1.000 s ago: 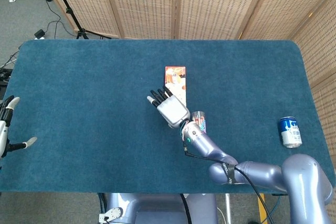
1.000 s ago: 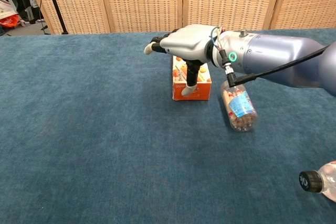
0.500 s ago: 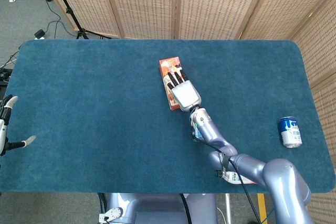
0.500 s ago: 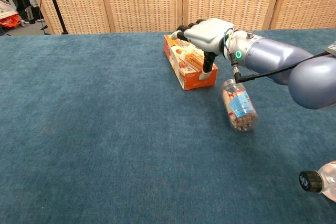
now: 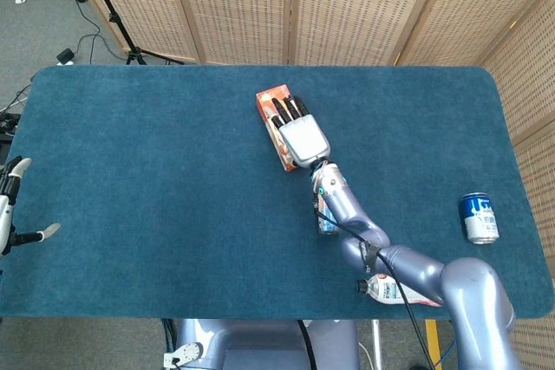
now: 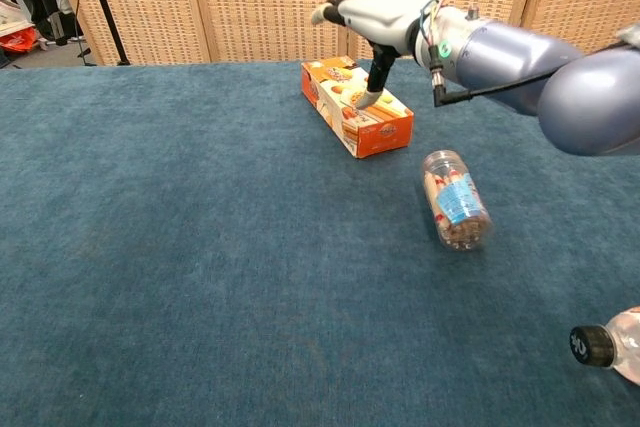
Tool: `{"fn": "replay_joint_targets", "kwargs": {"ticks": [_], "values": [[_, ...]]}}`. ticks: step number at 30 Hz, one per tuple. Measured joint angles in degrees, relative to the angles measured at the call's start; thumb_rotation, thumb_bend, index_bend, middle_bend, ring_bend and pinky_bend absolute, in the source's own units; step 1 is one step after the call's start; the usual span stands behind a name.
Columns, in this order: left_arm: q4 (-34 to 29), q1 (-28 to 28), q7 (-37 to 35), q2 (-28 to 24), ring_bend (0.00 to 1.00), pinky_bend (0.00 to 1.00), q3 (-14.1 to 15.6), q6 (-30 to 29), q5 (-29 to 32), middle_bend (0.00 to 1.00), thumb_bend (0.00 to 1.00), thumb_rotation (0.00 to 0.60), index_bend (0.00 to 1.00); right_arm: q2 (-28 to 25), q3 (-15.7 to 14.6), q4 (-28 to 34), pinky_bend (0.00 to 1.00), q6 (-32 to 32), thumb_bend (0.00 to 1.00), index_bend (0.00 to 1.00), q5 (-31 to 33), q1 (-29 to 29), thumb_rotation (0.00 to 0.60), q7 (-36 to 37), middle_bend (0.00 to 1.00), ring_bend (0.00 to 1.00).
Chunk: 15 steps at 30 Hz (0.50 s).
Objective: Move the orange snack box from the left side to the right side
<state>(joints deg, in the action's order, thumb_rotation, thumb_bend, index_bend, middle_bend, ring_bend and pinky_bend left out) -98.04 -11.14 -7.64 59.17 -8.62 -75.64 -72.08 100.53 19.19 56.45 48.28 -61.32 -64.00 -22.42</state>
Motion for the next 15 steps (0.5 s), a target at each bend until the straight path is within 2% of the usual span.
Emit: {"fn": "replay_joint_targets", "kwargs": {"ticks": [4, 6, 9, 15], "values": [[-0.2, 0.2, -0.1, -0.1, 0.00, 0.00, 0.1, -0.6, -0.7, 0.00, 0.00, 0.600, 0.00, -6.0, 2.1, 9.2, 0.03, 0.0, 1.00, 0.22, -0.1, -0.7, 0.600, 0.2, 0.08, 0.00], [-0.3, 0.4, -0.3, -0.1, 0.00, 0.00, 0.1, -1.0, -1.0, 0.00, 0.00, 0.600, 0.00, -7.1, 2.8, 10.2, 0.05, -1.1, 1.00, 0.24, 0.4, -1.5, 0.600, 0.4, 0.10, 0.00], [-0.3, 0.5, -0.2, 0.0, 0.00, 0.00, 0.2, -0.9, -1.1, 0.00, 0.00, 0.600, 0.00, -7.0, 3.7, 8.2, 0.06, -4.2, 1.00, 0.27, 1.5, -3.0, 0.600, 1.4, 0.14, 0.00], [-0.2, 0.2, 0.5, 0.3, 0.00, 0.00, 0.1, -0.5, -0.6, 0.00, 0.00, 0.600, 0.00, -3.6, 3.4, -1.3, 0.06, -8.4, 1.00, 0.30, 1.7, -6.3, 0.600, 3.9, 0.16, 0.02]]}}
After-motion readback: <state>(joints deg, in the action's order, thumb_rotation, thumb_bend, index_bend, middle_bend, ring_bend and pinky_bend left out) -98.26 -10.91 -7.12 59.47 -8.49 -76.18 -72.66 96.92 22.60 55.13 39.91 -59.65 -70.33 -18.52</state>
